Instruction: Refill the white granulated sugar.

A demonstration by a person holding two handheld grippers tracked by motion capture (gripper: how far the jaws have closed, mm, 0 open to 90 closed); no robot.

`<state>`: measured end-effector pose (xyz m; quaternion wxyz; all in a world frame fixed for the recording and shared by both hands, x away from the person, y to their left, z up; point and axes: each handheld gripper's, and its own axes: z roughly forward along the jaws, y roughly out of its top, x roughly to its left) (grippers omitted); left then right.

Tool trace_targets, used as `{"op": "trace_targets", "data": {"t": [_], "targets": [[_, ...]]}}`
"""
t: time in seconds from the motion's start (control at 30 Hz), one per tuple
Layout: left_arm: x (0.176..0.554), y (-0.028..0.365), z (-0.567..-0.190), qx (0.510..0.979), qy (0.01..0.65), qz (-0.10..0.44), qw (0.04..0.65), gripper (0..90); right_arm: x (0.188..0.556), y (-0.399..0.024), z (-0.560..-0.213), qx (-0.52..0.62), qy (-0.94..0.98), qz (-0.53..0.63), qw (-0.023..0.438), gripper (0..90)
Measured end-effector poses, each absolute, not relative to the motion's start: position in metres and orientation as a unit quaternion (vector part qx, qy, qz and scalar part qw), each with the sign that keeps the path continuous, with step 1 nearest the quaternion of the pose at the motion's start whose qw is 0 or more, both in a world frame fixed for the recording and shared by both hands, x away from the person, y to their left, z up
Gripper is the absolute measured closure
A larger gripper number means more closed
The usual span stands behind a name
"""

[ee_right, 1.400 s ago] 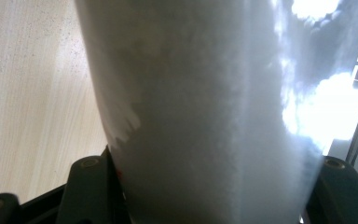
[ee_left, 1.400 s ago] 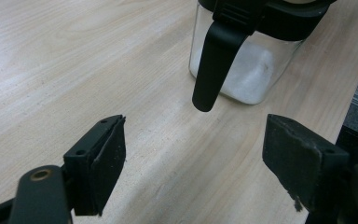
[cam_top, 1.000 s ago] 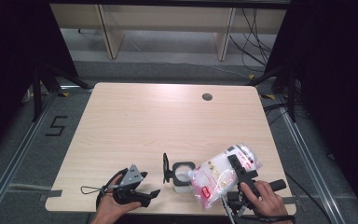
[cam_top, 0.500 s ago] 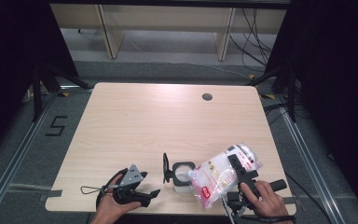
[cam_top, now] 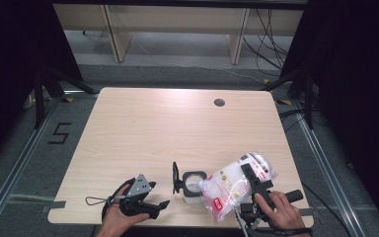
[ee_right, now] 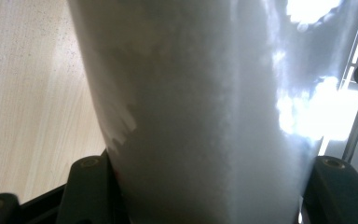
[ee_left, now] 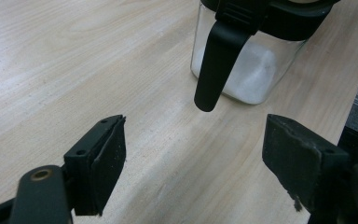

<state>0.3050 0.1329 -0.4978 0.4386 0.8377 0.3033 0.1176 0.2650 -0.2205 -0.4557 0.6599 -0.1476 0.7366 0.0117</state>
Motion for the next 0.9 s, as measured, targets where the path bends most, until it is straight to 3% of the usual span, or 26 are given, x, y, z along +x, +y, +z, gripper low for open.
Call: {"op": "trace_targets", "data": {"t": [0.9], "targets": [[0.3044, 0.1319, -0.4989, 0.832, 0.317, 0.11, 0.441, 21.1, 0.2669, -0.2201, -0.4509, -0.171, 0.732, 0.01, 0.659, 41.6]]}}
